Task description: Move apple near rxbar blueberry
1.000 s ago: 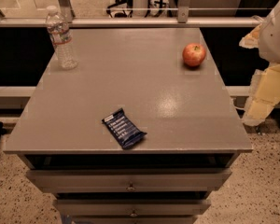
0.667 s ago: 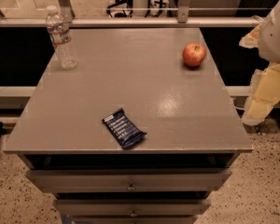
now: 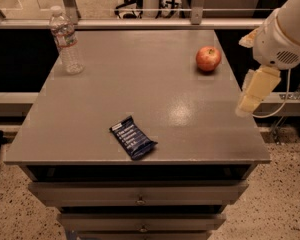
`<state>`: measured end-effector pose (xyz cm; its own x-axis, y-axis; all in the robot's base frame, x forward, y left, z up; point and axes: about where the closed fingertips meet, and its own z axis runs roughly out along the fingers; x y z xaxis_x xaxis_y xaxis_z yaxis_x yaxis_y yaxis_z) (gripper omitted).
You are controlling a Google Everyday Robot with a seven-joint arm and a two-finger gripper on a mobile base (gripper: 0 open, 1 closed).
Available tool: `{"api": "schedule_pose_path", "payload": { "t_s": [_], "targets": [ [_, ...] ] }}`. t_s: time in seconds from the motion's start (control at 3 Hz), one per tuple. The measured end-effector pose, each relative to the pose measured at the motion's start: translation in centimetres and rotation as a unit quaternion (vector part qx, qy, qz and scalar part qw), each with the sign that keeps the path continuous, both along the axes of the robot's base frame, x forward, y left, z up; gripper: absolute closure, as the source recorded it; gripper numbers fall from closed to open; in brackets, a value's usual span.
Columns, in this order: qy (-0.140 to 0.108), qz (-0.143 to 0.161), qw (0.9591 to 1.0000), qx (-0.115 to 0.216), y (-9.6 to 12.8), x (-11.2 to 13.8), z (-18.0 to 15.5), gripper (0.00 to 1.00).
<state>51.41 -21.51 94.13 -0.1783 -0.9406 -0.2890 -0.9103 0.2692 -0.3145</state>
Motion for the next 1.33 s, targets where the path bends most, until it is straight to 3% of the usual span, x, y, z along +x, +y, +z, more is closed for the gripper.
{"api": "schedule_pose_path", "payload": {
  "t_s": [0.33, 0.67, 1.0, 1.33],
  "targets": [
    [-0.043, 0.012, 0.9986, 0.029, 1.8, 5.8, -1.6, 0.00],
    [-0.097, 0.014, 0.9935, 0.057, 3.1, 11.5, -2.0, 0.00],
    [-0.132, -0.004, 0.9863, 0.099, 3.2, 17.4, -2.6, 0.00],
    [-0.134, -0.032, 0.9811, 0.136, 2.2, 20.4, -3.1, 0.00]
  ]
}}
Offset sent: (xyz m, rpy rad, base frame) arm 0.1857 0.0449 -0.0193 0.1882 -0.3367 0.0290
